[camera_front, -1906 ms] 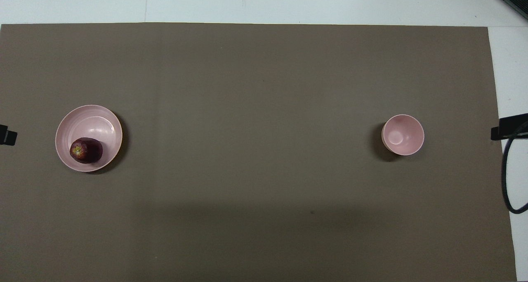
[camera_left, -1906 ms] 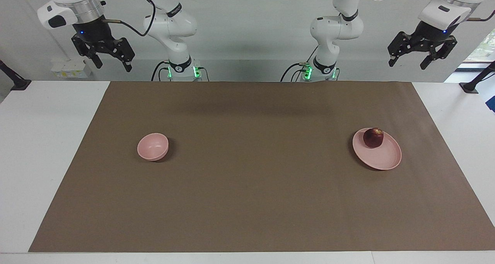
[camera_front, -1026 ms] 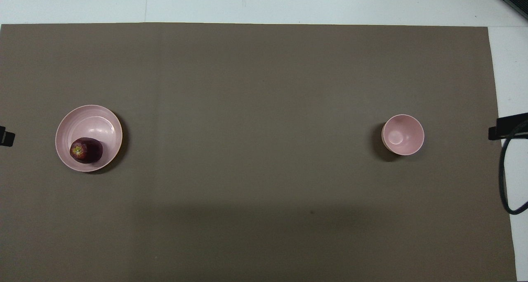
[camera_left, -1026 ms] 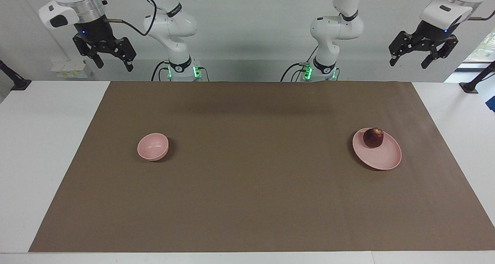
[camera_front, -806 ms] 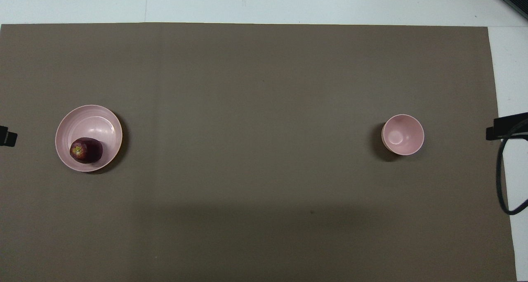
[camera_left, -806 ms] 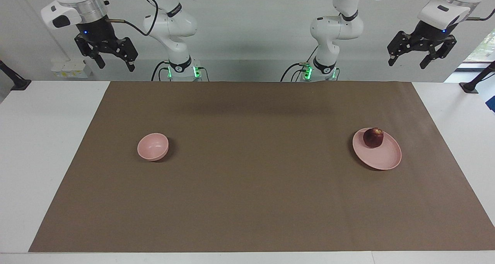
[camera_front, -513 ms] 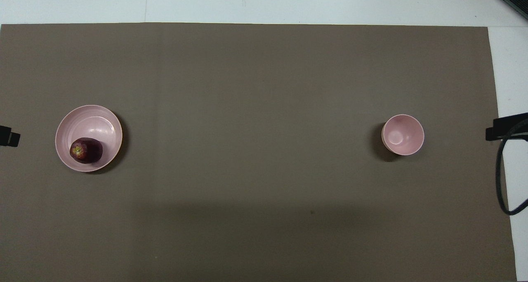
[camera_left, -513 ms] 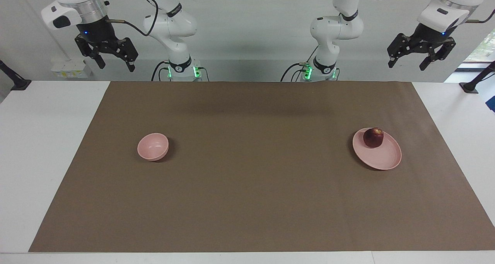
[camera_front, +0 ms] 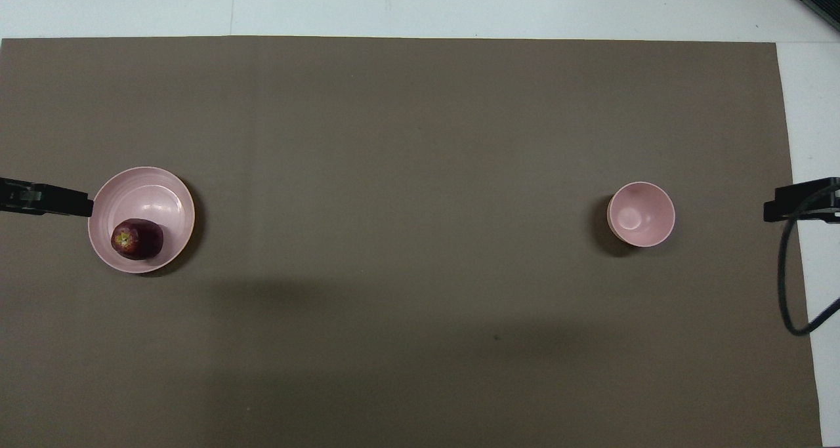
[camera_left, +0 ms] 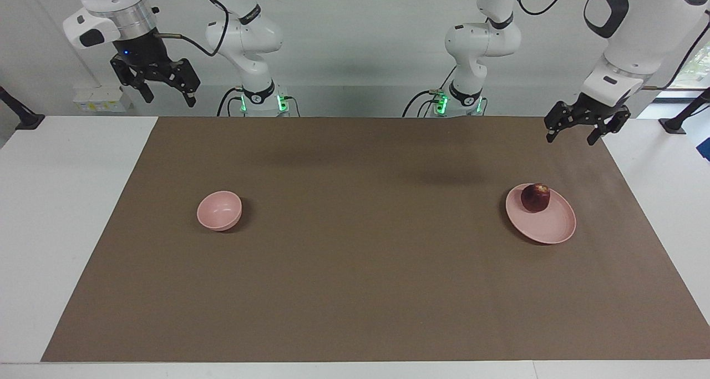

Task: Move apple from plate to bowl
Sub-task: 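Reach the left gripper down into the pink bowl toward the apple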

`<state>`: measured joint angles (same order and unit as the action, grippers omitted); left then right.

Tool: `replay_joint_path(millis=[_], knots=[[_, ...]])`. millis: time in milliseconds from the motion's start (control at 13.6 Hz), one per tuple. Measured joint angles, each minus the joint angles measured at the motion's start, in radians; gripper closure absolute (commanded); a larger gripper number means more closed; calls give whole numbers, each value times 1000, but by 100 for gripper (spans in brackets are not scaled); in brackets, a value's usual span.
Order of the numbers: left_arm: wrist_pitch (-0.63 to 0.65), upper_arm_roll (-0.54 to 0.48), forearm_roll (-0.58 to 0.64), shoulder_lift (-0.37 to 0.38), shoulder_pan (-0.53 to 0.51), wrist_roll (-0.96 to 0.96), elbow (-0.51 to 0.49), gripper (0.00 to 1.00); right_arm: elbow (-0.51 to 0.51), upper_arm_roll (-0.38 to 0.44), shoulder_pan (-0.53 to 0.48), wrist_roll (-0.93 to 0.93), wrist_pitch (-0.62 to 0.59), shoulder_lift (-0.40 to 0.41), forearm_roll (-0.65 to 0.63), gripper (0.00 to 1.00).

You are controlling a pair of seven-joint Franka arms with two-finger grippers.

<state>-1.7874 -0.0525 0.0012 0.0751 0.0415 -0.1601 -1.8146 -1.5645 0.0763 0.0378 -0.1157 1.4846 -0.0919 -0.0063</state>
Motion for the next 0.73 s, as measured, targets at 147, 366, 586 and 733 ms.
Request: replay_joint_path(millis=[147,366,586,733], knots=[[-124,-1,0,-1,-20,-11,-93,0,-17,0,0,0,26,0,2,0],[-248,-1,-1,-4,-55,-58,-208,0,-31,-1,1,0,58,0,12,0],[-332,-2,-1,-27,-84,-79,-279,0,-34,-3,8,0,61,0,20,0],[-379,-2,-1,-50,-98,-87,-313,0,-38,-15,9,0,61,0,26,0]])
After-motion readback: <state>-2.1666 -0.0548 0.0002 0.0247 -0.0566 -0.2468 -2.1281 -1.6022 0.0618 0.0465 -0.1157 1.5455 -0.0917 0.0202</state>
